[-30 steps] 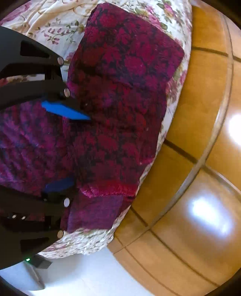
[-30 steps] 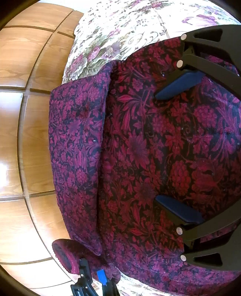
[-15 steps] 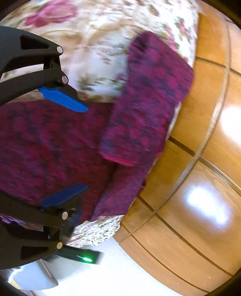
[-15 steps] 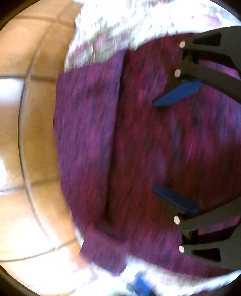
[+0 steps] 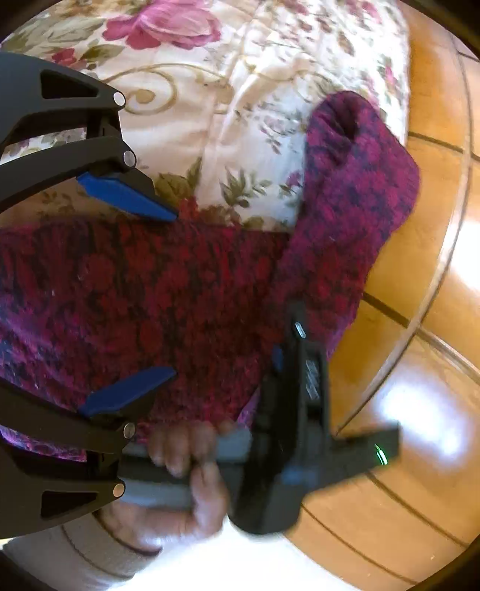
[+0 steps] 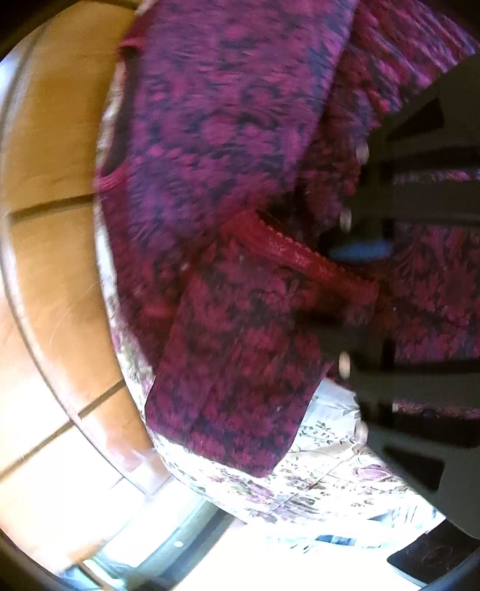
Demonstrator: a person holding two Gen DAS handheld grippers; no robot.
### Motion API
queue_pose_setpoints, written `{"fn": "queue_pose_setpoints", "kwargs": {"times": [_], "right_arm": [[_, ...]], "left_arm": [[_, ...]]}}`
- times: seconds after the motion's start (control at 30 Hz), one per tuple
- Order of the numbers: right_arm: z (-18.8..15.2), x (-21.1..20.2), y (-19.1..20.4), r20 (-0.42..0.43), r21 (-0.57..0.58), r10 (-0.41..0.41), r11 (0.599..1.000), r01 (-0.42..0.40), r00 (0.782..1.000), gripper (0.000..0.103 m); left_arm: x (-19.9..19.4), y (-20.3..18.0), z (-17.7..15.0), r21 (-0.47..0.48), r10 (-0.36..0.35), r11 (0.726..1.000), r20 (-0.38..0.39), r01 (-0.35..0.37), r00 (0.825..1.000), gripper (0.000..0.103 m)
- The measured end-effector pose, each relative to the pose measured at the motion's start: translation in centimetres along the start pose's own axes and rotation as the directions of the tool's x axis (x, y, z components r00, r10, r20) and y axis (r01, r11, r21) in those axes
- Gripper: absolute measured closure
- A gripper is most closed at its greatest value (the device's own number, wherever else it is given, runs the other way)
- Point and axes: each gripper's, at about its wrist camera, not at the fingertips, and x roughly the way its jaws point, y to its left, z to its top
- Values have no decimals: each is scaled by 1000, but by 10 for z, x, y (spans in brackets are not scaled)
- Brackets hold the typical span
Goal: Fold small clothes
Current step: 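Grasp the other sleeve with the right tool and fold it across the body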
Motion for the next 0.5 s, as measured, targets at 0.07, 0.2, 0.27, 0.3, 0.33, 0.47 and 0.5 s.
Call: {"fn": "queue_pose_setpoints", "kwargs": {"times": [0.07,0.2,0.27,0.3,0.33,0.47,0.5], "right_arm": [[4,-21,9,68,-52,-26,998,29,997,93],[9,-82,10,227,-109,-47,991,73,973,94],[12,-105,6,285,-103,-54,991,87,957,94],[13,-113,4,305,-99,-59,991,93,951,94],[13,-125,-3,332,-88,-75,990,110,940,94],[13,-146,-35,377,-25,-160,983,183,912,94],[14,-147,-46,375,1,-182,981,196,909,94]], "left_arm": [[3,8,-2,-45,-15,999,-10,14,1000,24],[3,6,0,-43,-8,999,-5,8,1000,24],[4,4,0,-34,-5,999,-7,4,1000,24],[3,3,-1,-28,-1,1000,-9,1,1000,24],[4,1,0,-25,2,1000,-10,-3,1000,24],[8,-6,6,-19,9,1000,-13,-9,1000,24],[8,-7,7,-15,10,1000,-13,-10,1000,24]]}}
